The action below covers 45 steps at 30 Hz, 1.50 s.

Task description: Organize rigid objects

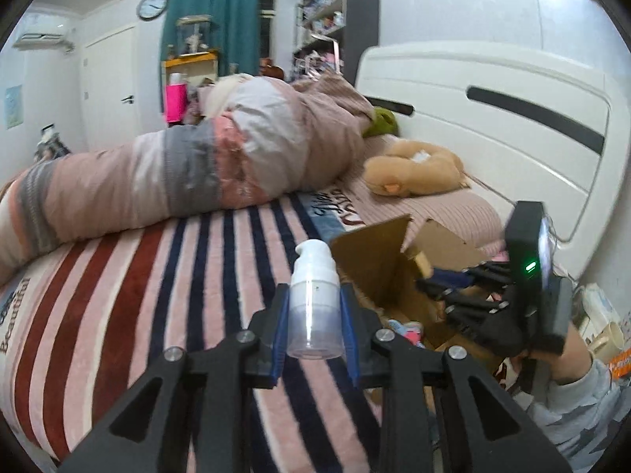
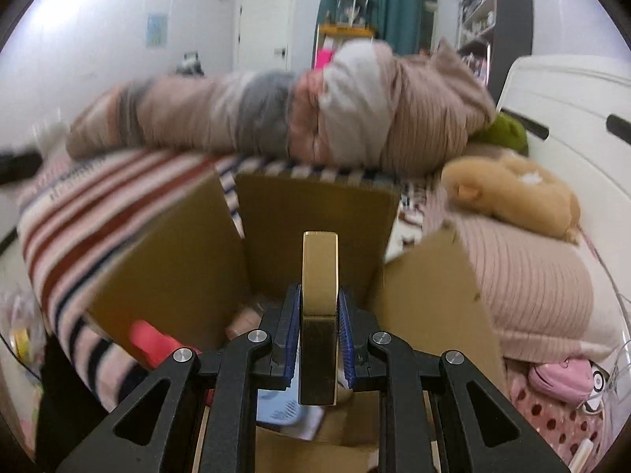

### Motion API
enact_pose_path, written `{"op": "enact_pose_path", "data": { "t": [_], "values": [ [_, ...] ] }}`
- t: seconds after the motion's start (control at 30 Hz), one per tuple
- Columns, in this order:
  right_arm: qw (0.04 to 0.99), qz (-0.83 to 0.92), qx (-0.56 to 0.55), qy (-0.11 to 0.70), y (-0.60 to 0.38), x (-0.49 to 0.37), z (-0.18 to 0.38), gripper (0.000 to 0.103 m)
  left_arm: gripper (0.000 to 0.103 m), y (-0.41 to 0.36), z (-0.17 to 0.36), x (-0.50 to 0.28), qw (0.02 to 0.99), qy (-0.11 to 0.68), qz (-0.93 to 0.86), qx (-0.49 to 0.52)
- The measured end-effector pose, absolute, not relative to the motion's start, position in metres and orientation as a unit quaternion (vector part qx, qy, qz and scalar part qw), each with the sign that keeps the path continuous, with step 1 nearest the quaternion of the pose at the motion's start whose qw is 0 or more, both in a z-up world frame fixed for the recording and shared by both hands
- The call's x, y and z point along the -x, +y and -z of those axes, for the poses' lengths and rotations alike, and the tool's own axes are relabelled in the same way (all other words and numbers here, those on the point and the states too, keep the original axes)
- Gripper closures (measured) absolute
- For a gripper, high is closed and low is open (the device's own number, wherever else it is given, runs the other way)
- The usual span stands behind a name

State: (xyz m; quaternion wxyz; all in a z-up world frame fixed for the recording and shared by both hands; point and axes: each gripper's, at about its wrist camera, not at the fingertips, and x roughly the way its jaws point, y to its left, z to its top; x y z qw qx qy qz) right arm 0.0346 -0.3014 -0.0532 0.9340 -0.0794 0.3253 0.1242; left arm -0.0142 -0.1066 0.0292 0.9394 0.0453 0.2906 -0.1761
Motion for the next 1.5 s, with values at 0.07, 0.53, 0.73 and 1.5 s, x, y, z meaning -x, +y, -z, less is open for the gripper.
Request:
{"op": "enact_pose_path", "data": {
  "t": [0.07,0.53,0.73,1.5],
  "values": [
    [0.931,-0.116,0.086,0.335,-0.304,-0.039,0.061,0.089,0.081,-0.121,-0.028,0.004,0.935,0.299,0.184,-0.056],
    [0.94,-0.144,0.028,0.306,-0.338,-0.033,0.057,0.089,0.082,-0.203,-0.026,-0.071,0.878,0.381,0.265,-0.114],
    [0.941,-0.155,0.012,0.301,-0.343,-0.036,0.057,0.089,0.081,-0.245,0.004,-0.102,0.839,0.447,0.265,-0.164],
    [0.948,-0.183,0.026,0.26,-0.334,-0.02,0.033,0.04,0.016,-0.153,-0.046,-0.027,0.939,0.296,0.156,-0.079]
  ]
}}
